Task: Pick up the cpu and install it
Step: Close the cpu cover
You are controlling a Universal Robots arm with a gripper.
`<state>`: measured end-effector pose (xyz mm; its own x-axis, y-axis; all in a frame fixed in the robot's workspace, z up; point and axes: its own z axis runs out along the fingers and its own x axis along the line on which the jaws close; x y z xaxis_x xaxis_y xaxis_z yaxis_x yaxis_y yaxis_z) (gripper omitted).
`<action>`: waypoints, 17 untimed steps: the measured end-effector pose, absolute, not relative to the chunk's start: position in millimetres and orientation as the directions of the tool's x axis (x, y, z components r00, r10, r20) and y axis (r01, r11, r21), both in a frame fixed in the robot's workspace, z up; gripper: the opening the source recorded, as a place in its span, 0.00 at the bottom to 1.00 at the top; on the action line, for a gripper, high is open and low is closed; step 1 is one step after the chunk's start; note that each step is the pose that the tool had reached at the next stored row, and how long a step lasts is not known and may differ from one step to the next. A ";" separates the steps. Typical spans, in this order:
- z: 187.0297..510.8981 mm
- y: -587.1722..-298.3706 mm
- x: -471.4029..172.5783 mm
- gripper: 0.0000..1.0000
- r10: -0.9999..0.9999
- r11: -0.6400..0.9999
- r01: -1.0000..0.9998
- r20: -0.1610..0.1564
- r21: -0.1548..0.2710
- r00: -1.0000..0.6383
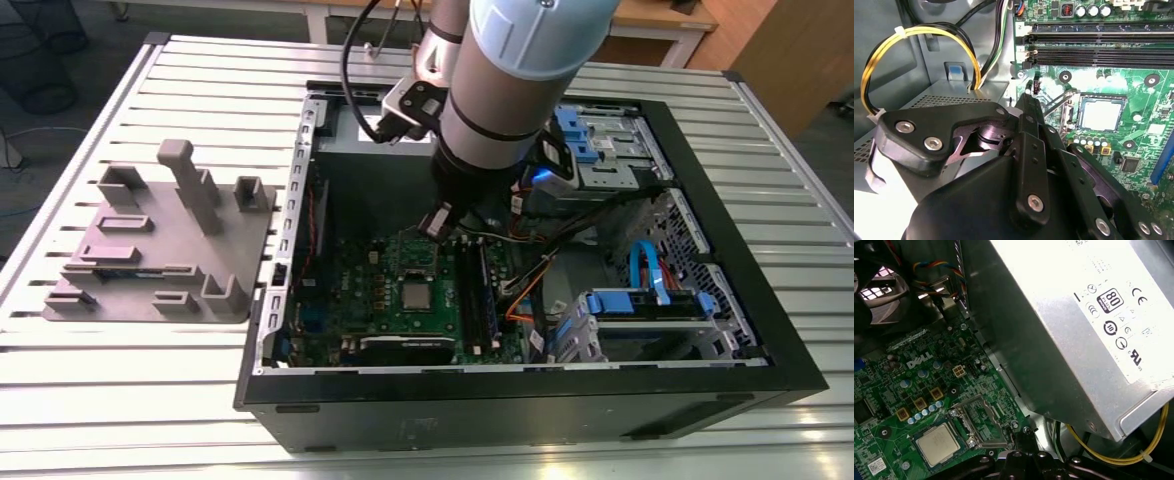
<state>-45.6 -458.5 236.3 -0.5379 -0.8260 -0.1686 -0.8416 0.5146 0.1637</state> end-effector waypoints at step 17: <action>239.7 -459.3 -47.7 0.10 -0.827 0.513 -0.843 -0.168 0.164 -0.536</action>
<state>-47.7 -459.3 239.7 -0.5359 -0.8273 -0.1684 -0.8428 0.5127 0.1635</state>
